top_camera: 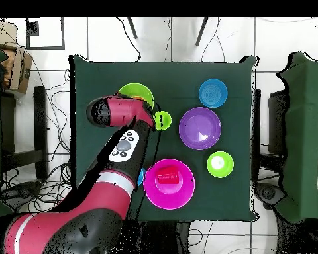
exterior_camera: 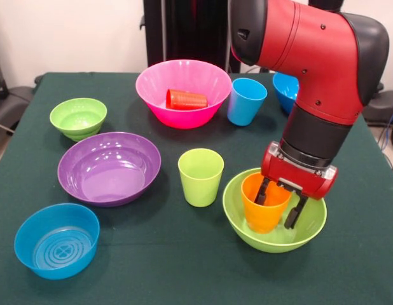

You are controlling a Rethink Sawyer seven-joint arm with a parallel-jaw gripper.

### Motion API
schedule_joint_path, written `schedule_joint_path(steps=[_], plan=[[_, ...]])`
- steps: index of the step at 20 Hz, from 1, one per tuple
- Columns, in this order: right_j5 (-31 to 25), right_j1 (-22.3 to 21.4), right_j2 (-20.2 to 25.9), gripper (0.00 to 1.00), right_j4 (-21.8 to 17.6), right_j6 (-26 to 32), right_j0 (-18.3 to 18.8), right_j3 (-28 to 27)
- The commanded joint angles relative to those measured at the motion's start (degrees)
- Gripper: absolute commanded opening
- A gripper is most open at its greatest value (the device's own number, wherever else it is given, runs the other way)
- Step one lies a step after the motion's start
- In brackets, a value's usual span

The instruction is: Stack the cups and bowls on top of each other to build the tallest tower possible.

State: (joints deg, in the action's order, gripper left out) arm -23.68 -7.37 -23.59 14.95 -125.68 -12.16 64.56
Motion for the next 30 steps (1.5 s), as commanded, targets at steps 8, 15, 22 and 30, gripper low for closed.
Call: schedule_joint_path(steps=[8, 15, 22, 30], plan=[[-12.7, 0.3, 9.0, 1.00, 0.0, -2.1, 1.5, -3.3], [-13.7, 0.5, 8.7, 1.00, -0.1, -2.5, 1.4, -4.4], [-17.5, 0.3, 7.7, 1.00, -0.1, -2.9, 1.0, -6.6], [-19.9, -0.1, 7.5, 1.00, -0.2, -2.8, 1.1, -7.4]])
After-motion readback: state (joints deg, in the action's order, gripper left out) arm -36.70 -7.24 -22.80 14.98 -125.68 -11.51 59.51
